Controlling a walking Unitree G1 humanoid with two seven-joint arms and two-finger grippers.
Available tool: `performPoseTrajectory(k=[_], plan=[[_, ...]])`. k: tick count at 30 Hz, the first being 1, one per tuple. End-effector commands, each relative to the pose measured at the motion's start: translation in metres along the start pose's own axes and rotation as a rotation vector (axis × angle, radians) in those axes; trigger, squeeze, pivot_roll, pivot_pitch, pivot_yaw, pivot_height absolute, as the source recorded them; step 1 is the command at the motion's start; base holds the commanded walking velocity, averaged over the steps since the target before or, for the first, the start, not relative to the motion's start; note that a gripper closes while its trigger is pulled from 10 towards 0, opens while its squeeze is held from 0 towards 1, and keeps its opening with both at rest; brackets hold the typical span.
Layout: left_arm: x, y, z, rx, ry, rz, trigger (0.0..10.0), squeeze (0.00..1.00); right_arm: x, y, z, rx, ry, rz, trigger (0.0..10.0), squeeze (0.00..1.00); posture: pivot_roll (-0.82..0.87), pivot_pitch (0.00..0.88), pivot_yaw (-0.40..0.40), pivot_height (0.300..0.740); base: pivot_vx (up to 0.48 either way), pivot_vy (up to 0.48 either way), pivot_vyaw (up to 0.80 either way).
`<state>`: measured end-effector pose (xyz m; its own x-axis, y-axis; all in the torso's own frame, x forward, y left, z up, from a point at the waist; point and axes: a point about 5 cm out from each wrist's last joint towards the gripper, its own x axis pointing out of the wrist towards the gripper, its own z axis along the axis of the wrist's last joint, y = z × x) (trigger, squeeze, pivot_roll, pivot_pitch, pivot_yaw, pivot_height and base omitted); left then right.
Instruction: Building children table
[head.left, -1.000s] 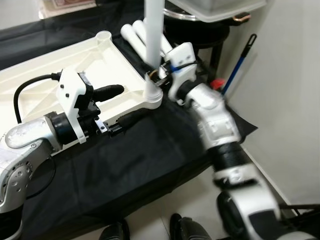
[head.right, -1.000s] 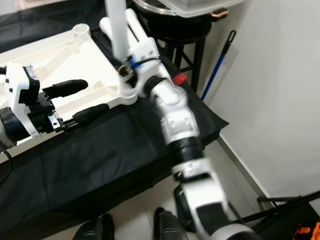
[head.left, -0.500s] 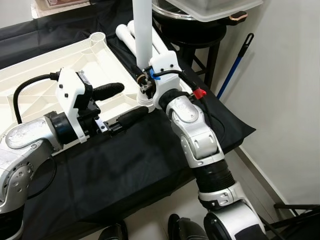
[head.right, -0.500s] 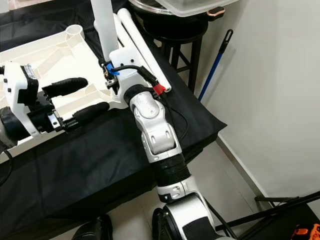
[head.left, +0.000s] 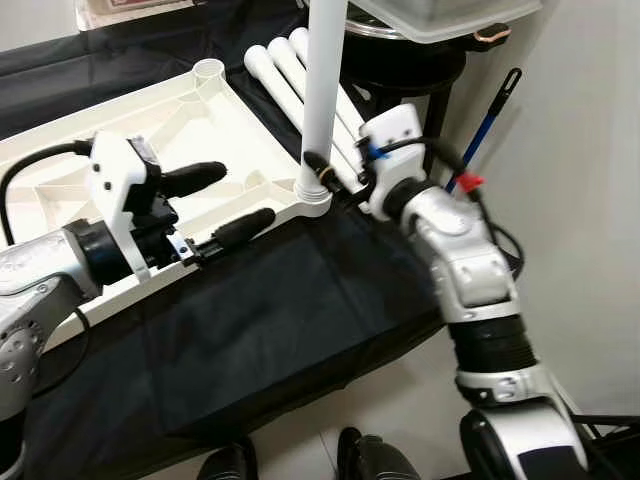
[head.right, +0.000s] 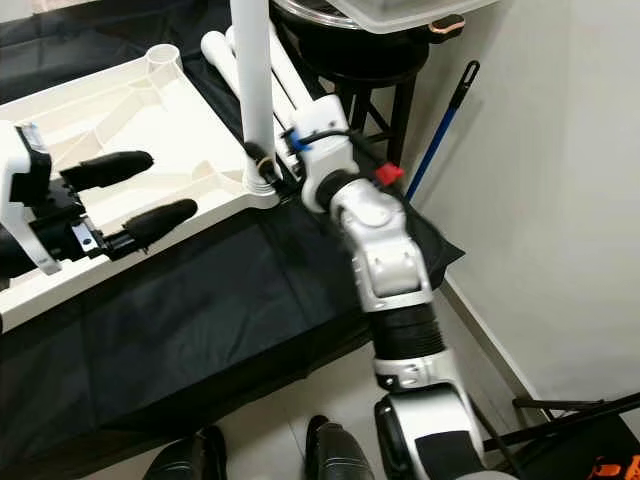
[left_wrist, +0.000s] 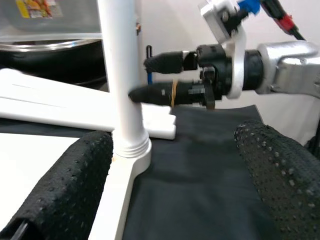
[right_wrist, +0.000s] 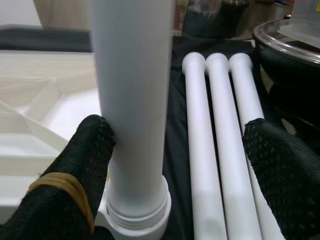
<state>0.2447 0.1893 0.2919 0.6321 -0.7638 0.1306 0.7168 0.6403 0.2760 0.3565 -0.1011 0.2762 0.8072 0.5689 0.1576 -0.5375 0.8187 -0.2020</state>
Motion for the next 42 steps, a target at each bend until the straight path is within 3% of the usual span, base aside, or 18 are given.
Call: performPoseTrajectory(k=[1,2,3,4,7,12,15,24,25,26,27,37,42], plan=[[-0.006,-0.002,0.002,0.007,0.012,-0.019,10.0,0.0,-0.001,-0.001,-0.004,0.065,-0.005,0.087,10.0,0.57,0.04,0.285,-0.069,0.74,0.0,0.0,0.0],[-0.006,-0.002,0.002,0.007,0.012,-0.019,10.0,0.0,-0.001,-0.001,-0.004,0.065,-0.005,0.087,10.0,0.57,0.04,0.285,-0.069,0.74,0.0,0.0,0.0],[-0.008,-0.003,0.002,0.007,0.019,-0.019,10.0,0.0,-0.002,-0.001,-0.003,0.12,-0.022,0.216,10.0,0.57,0.04,0.29,-0.069,0.74,0.0,0.0,0.0],[-0.01,-0.004,0.001,0.007,0.027,-0.021,10.0,0.0,-0.001,-0.002,-0.002,0.162,-0.027,0.352,10.0,0.0,0.05,0.298,-0.072,0.74,0.0,0.0,0.0],[-0.013,-0.007,0.002,0.005,0.037,-0.024,10.0,0.0,0.007,-0.013,0.003,0.178,-0.038,0.505,10.0,0.0,0.08,0.308,-0.075,0.74,0.0,0.0,0.0],[-0.016,-0.009,0.004,0.002,0.042,-0.026,10.0,0.0,0.016,-0.022,0.012,0.185,-0.064,0.537,10.0,0.0,0.09,0.315,-0.077,0.74,0.0,0.0,0.0],[-0.018,-0.014,0.004,-0.011,0.052,-0.034,10.0,0.0,0.028,-0.027,0.026,0.11,-0.067,0.53,10.0,0.0,0.11,0.332,-0.076,0.74,0.0,0.0,0.0],[-0.018,-0.017,0.005,-0.02,0.057,-0.044,10.0,0.0,0.032,-0.027,0.032,0.051,-0.044,0.61,10.0,0.0,0.12,0.348,-0.075,0.74,0.0,0.0,0.0],[-0.019,-0.018,0.005,-0.021,0.059,-0.046,10.0,0.0,0.033,-0.028,0.034,0.039,-0.043,0.614,9.2,0.0,0.12,0.352,-0.074,0.74,0.0,0.0,0.0],[-0.019,-0.018,0.006,-0.022,0.061,-0.046,10.0,0.0,0.033,-0.029,0.036,0.028,-0.042,0.627,4.2,0.0,0.13,0.356,-0.072,0.74,0.0,0.0,0.0],[-0.02,-0.019,0.006,-0.023,0.062,-0.046,10.0,0.0,0.034,-0.031,0.037,0.013,-0.041,0.625,0.0,0.0,0.13,0.357,-0.072,0.74,0.0,0.0,0.0],[-0.018,-0.019,0.006,-0.029,0.062,-0.048,10.0,0.0,0.029,-0.044,0.043,-0.036,-0.031,0.604,0.0,0.0,0.11,0.347,-0.072,0.74,0.0,0.0,0.0],[-0.016,-0.02,0.006,-0.031,0.055,-0.049,10.0,0.0,0.033,-0.042,0.041,-0.075,-0.021,0.57,0.0,0.0,0.1,0.336,-0.075,0.74,0.0,0.0,0.0]])
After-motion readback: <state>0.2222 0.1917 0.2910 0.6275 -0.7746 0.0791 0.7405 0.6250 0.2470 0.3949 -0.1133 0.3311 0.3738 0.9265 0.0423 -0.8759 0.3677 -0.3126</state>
